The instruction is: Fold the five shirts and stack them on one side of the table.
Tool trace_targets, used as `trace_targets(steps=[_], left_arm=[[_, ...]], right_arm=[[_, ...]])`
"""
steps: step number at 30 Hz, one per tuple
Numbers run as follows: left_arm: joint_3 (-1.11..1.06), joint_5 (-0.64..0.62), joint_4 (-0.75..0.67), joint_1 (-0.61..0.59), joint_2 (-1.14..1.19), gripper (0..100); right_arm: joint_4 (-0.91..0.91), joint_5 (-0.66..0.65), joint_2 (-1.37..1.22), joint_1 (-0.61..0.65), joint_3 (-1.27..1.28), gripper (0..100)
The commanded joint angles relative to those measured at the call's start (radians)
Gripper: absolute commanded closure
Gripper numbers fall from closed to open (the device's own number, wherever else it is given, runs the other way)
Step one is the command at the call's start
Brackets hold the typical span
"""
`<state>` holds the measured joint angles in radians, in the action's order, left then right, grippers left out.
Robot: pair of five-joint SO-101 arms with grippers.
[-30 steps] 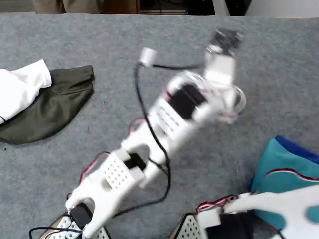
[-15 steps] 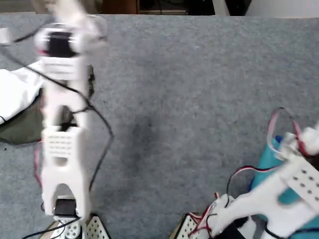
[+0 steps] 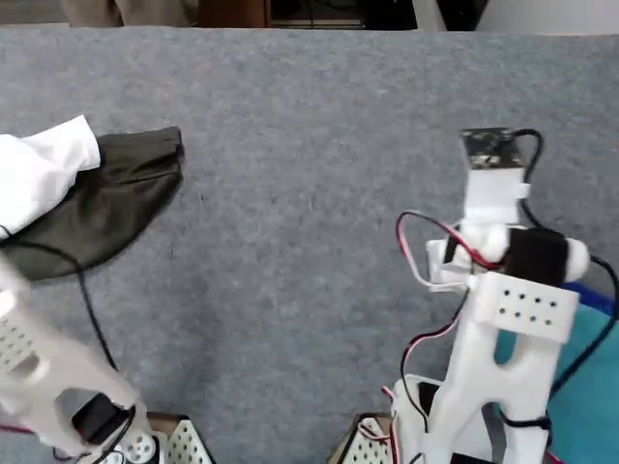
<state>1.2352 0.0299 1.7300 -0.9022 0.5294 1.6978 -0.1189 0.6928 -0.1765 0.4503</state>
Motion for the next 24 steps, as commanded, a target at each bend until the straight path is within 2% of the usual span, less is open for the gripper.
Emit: trace_targets(steps=[1, 5, 8, 12, 16, 17, 19, 24], left_arm=[[-0.041, 0.002, -0.132, -0.127, -0.001, 83], [-0.112, 0.006, -0.370, -0.180, 0.119, 83], [-0.158, 0.009, -0.505, -0.158, 0.240, 83], [-0.166, 0.104, -0.640, -0.114, 0.410, 83], [-0.140, 0.138, -0.753, -0.098, 0.527, 94], [-0.110, 0.137, -0.752, -0.098, 0.529, 98], [-0.038, 0.120, -0.718, -0.098, 0.530, 97], [0.348, 0.026, -0.486, -0.078, 0.530, 98]], right_arm=[[-0.038, 0.011, 0.018, 0.079, 0.022, 97.2], [-0.057, 0.011, 0.016, 0.137, 0.035, 97.2], [-0.101, 0.011, 0.016, 0.160, 0.056, 97.2], [-0.138, 0.011, 0.016, 0.162, 0.096, 97.2], [-0.130, 0.011, 0.018, 0.156, 0.122, 97.2], [-0.129, 0.011, 0.018, 0.156, 0.131, 97.2], [-0.129, 0.012, 0.018, 0.156, 0.156, 97.2], [-0.137, 0.012, 0.018, 0.156, 0.186, 97.2]])
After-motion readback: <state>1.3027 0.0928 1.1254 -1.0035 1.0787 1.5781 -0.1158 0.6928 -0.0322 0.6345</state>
